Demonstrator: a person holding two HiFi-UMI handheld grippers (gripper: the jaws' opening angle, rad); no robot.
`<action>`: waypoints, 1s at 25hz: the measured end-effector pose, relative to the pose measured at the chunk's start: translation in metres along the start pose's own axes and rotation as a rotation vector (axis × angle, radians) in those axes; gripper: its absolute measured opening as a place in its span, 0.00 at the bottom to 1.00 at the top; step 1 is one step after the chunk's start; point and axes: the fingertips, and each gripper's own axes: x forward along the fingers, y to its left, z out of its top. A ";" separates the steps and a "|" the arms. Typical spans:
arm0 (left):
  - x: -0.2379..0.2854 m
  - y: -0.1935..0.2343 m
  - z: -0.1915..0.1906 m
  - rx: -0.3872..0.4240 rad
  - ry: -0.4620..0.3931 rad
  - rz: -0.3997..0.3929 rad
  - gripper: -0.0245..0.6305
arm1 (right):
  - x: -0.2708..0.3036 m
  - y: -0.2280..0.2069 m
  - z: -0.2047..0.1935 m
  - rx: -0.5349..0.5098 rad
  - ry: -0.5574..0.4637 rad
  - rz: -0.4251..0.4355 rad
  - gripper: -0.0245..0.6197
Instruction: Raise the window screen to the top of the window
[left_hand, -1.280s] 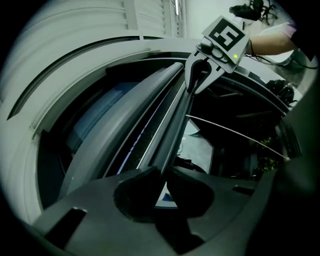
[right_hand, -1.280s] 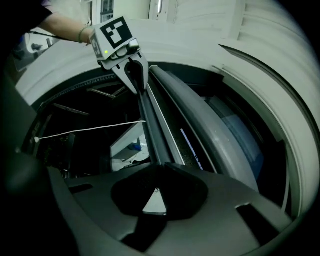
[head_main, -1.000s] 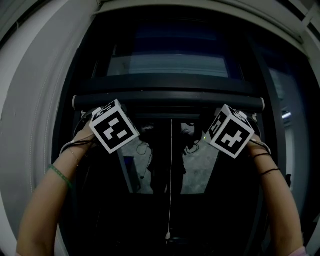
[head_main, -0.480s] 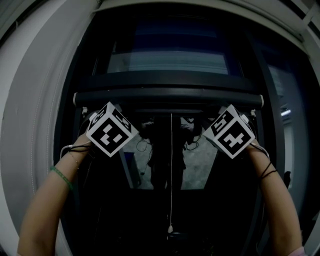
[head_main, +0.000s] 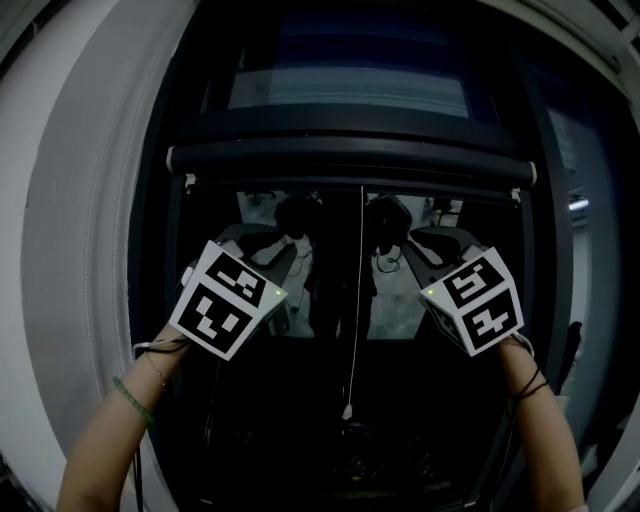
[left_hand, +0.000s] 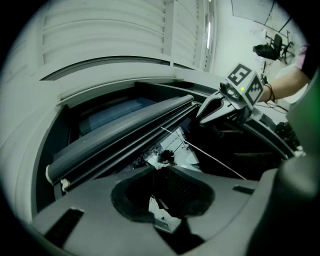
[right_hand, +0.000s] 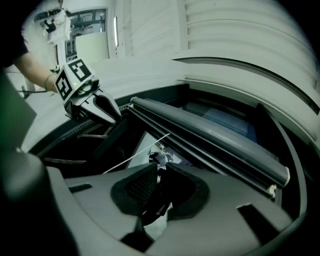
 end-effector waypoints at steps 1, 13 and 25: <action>-0.009 -0.009 -0.003 -0.021 -0.012 -0.011 0.14 | -0.007 0.008 -0.001 0.020 -0.009 0.001 0.12; -0.156 -0.137 -0.053 -0.355 -0.054 -0.150 0.14 | -0.137 0.160 -0.001 0.248 -0.035 0.083 0.12; -0.283 -0.276 -0.075 -0.587 0.020 -0.264 0.14 | -0.281 0.287 -0.007 0.515 0.080 0.121 0.12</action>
